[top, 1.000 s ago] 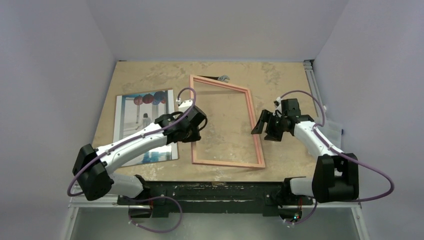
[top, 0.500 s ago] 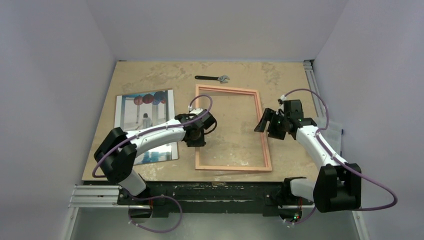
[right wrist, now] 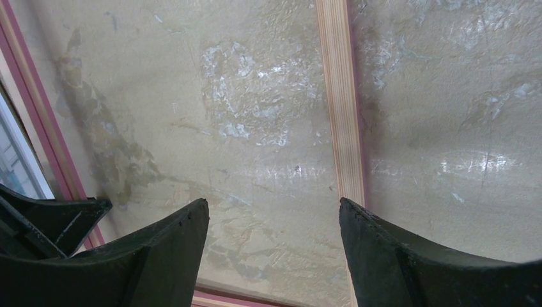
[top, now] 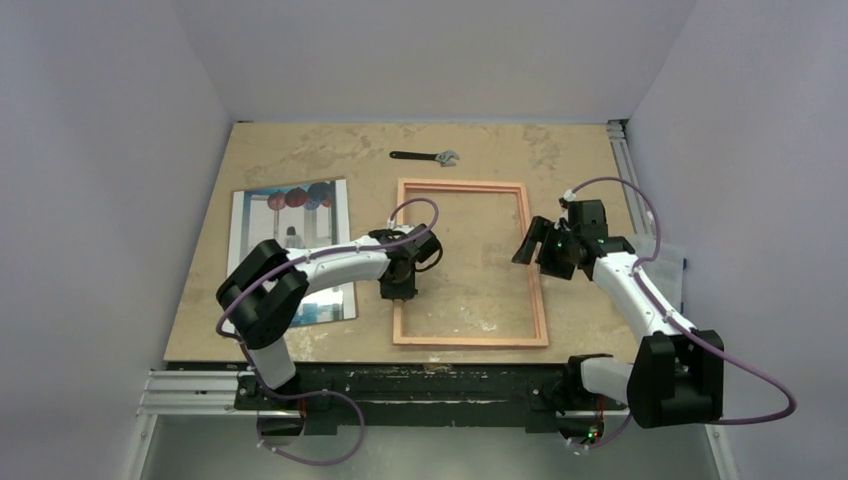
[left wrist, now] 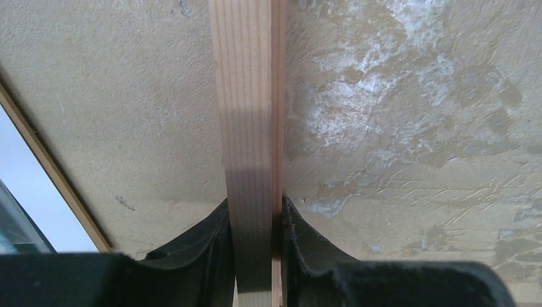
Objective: Put the photo into the frame
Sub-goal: Turn over the photo frame at the center of the board.
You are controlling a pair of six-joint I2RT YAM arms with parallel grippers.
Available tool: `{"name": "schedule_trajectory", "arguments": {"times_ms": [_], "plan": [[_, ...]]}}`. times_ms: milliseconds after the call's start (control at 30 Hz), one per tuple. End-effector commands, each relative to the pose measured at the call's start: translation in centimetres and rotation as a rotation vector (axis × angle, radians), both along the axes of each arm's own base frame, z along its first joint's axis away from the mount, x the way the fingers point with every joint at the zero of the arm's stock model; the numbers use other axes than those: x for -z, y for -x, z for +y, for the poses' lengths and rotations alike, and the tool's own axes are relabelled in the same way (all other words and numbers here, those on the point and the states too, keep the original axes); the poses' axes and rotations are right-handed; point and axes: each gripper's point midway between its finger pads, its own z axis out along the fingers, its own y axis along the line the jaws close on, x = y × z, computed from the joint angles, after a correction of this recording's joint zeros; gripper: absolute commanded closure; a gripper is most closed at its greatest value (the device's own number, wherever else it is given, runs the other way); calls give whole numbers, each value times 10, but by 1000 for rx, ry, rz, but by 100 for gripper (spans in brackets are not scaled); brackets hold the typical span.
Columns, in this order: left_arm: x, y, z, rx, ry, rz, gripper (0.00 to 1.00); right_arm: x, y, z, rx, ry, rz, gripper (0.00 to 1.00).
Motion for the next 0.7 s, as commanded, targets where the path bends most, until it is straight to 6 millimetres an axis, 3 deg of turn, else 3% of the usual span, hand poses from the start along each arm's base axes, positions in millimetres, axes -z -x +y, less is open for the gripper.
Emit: {"name": "schedule_trajectory", "arguments": {"times_ms": [0, 300, 433, 567, 667], "plan": [[-5, -12, -15, 25, 23, -29, 100, -15, -8, -5, 15, 31, -56, 27], [-2, -13, -28, 40, 16, -8, 100, -21, -10, -5, 8, 29, -89, 27], [-4, -11, -26, 45, 0, 5, 79, -21, -9, -3, 2, 21, -91, 27], [-8, -10, -23, 41, -8, 0, 42, -18, -8, -2, -5, 17, -86, 27], [-12, -11, -21, 36, -7, -7, 32, -20, -8, -1, -3, 5, -90, 27]]}}
